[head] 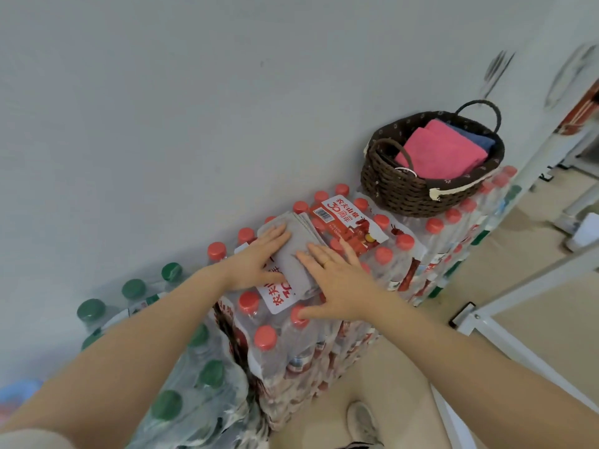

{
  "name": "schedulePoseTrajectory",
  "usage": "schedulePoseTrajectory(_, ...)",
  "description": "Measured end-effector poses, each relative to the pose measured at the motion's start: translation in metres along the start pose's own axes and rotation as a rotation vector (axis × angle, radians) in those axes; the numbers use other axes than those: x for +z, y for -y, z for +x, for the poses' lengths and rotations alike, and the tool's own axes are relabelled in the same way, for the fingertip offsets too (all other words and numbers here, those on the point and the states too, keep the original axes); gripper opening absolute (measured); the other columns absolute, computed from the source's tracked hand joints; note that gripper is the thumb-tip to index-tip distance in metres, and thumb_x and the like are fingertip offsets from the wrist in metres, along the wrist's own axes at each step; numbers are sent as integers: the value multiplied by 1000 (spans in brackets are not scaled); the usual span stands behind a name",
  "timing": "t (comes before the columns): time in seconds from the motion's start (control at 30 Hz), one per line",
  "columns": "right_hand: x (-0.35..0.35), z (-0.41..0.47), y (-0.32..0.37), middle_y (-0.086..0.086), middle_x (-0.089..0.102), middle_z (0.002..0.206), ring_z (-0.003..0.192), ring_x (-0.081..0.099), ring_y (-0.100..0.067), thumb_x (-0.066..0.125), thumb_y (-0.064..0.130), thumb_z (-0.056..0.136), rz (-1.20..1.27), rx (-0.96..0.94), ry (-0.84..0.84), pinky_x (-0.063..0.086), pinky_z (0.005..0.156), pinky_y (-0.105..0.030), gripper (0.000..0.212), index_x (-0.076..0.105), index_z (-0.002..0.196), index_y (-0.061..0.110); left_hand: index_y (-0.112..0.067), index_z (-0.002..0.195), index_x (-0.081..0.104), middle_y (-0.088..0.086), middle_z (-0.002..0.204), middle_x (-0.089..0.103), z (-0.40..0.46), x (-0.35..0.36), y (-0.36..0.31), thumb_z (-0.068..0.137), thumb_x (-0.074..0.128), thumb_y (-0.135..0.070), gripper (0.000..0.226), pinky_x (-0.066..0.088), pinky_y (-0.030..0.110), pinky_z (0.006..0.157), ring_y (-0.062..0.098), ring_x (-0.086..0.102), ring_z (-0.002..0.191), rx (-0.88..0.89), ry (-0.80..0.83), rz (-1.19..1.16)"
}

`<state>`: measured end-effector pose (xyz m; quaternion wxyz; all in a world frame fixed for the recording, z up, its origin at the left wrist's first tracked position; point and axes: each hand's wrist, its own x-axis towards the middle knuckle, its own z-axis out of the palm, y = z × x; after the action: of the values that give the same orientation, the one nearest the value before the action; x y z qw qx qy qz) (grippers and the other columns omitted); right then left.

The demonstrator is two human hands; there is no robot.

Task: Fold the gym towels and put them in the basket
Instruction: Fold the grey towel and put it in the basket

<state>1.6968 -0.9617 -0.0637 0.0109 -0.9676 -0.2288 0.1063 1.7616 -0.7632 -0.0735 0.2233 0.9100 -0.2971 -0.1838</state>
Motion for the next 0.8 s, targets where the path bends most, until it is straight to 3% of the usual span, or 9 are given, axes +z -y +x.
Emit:
schedulePoseTrajectory(0.17,5,6,13,-10,21,154,142,20,-20,51,43,86,79,117,-157,0,118,-39,76,15,147,16,-17,148,7,1,157,-4,4,1,-8,85,58,-16,81,7,29,119,13,-3,145,-34,-72,37)
schedulePoseTrajectory(0.27,3,10,8,-4,57,122,117,51,-21,55,32,83,163,145,-298,16,115,-34,46,41,124,16,-23,147,16,-2,157,6,8,-5,-6,81,60,-19,80,12,38,119,14,5,145,-53,-84,155)
schedulePoseTrajectory(0.3,0,11,4,-2,61,109,105,57,-20,56,29,82,242,175,-330,26,110,-33,38,44,115,15,-25,147,19,-3,157,10,11,-7,-6,79,62,-20,80,16,41,117,15,10,144,-60,-86,179)
schedulePoseTrajectory(0.37,-11,9,-5,-2,59,90,84,55,-20,56,21,83,493,249,-365,41,80,-28,24,47,104,13,-26,143,29,-4,152,27,18,-11,-10,78,64,-21,74,24,42,114,18,26,139,-78,-124,197)
schedulePoseTrajectory(0.43,-20,8,-17,1,44,71,66,42,-15,51,11,86,749,295,-415,33,56,-21,9,43,83,13,-27,132,44,-2,135,49,27,-15,-18,79,64,-21,57,35,39,104,21,45,124,-89,-242,166)
schedulePoseTrajectory(0.5,-25,6,-30,-6,40,69,64,38,-16,44,5,89,960,376,-491,32,55,-17,16,40,75,12,-23,115,57,1,110,63,39,-20,-31,78,67,-20,38,44,33,87,21,57,104,-95,-367,16)
schedulePoseTrajectory(0.6,-39,3,-56,-27,54,100,83,50,-23,39,6,92,1339,471,-675,42,75,-33,15,53,99,2,-23,94,61,-6,86,64,58,-32,-53,72,75,-20,26,47,25,70,14,60,82,-111,-429,-446)
schedulePoseTrajectory(0.7,-69,-7,-90,2,56,94,84,53,-9,37,12,96,1558,441,-811,45,70,-22,17,52,99,20,-20,88,63,-8,79,72,79,-48,-87,69,76,-18,23,57,25,67,10,66,76,-16,-488,-1001)
schedulePoseTrajectory(0.8,-95,-19,-125,11,52,105,93,55,-3,44,26,96,1467,253,-855,50,76,-21,16,44,111,32,-16,93,60,-8,76,73,107,-64,-127,88,55,-13,7,56,22,61,8,69,70,64,-495,-1191)
